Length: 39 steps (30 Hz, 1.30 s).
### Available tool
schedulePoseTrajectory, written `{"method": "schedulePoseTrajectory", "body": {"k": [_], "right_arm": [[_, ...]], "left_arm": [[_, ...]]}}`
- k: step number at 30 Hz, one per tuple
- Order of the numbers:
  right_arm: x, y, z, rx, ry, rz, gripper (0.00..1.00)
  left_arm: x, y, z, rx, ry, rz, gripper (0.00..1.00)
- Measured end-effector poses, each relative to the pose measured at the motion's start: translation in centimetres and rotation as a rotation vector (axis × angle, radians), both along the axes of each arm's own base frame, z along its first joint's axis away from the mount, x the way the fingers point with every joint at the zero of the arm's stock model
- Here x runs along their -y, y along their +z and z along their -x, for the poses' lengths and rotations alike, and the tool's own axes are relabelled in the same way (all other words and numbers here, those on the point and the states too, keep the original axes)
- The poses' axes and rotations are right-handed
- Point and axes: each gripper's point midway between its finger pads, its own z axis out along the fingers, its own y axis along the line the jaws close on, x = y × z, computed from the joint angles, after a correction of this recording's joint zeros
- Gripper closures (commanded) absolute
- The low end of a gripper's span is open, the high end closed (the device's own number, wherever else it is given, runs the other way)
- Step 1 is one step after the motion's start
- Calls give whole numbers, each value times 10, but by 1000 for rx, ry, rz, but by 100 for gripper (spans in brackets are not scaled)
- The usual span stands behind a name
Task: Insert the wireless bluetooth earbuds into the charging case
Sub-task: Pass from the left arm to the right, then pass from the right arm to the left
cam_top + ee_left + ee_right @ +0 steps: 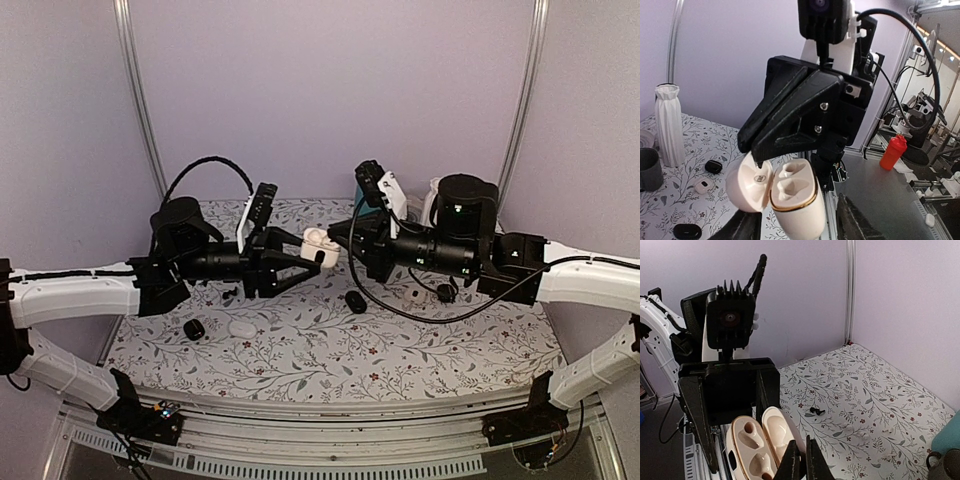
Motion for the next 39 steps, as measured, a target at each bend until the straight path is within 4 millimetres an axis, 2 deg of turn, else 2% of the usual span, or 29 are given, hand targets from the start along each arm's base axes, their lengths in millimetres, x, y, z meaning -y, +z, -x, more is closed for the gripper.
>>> {"method": "schedulePoseTrajectory", "body": {"k": [8,20,26,32,33,35,39], "right_arm": [[3,0,-6,59,-74,30,96],[3,1,-4,96,-98,50,96],[2,1,-2,99,-98,51,96],[2,3,-2,103,-103,44,96],[2,3,-2,104,-103,43,96],[2,4,-2,104,-105,40,92],[2,4,-2,98,-104,37,75]], "left_arm": [[7,-8,-1,-63,-32,-17,55],[3,6,-4,-84,-31,36,59],[1,7,-5,-96,-30,53,71],[0,8,-6,-113,-26,59,100],[0,8,-7,-103,-21,59,100],[-1,7,-7,-111,-22,60,100],[-1,1,-6,-107,-19,54,100]]}}
